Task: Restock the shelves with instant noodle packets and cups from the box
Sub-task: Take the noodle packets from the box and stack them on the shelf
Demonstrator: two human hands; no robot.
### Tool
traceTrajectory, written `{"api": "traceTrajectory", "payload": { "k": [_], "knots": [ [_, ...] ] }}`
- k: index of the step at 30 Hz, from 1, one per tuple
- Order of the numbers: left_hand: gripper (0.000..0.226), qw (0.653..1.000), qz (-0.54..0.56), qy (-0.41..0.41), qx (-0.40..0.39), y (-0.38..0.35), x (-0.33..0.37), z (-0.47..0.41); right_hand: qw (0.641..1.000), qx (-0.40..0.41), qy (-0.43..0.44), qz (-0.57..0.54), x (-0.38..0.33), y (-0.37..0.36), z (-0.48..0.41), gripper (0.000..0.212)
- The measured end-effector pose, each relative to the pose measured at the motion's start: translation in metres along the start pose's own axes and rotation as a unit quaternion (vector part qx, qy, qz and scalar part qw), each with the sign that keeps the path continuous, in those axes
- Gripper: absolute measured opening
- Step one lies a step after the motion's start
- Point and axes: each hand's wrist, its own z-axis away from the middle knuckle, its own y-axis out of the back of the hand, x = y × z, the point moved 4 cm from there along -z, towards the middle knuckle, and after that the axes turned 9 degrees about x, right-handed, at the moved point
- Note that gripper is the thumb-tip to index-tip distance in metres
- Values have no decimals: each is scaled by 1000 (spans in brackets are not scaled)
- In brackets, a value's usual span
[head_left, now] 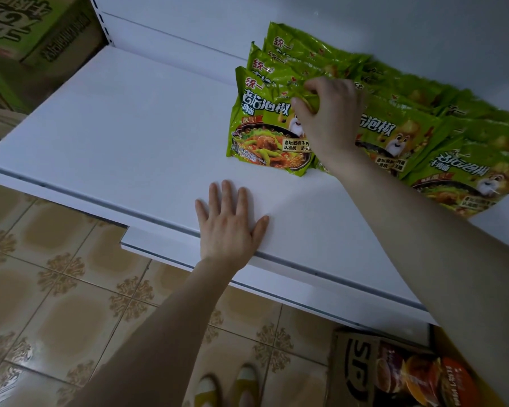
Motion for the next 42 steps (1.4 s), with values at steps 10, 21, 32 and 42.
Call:
{"api": "traceTrajectory", "payload": {
  "k": [10, 21, 32, 42],
  "knots": [
    [37, 979, 43, -162, 114, 21, 24, 17, 991, 80, 21, -103, -9, 37, 30, 21],
    [27, 894, 152, -396, 145, 19, 108, 102, 988, 67, -125, -64, 92, 135, 135, 20],
    [16, 813, 175, -553, 46, -32, 242, 198, 933, 31, -352, 72, 246, 272, 298, 23],
    [25, 759, 114, -636, -81, -114, 353, 306, 823, -25, -555, 119, 361, 372, 479, 32]
  ]
}}
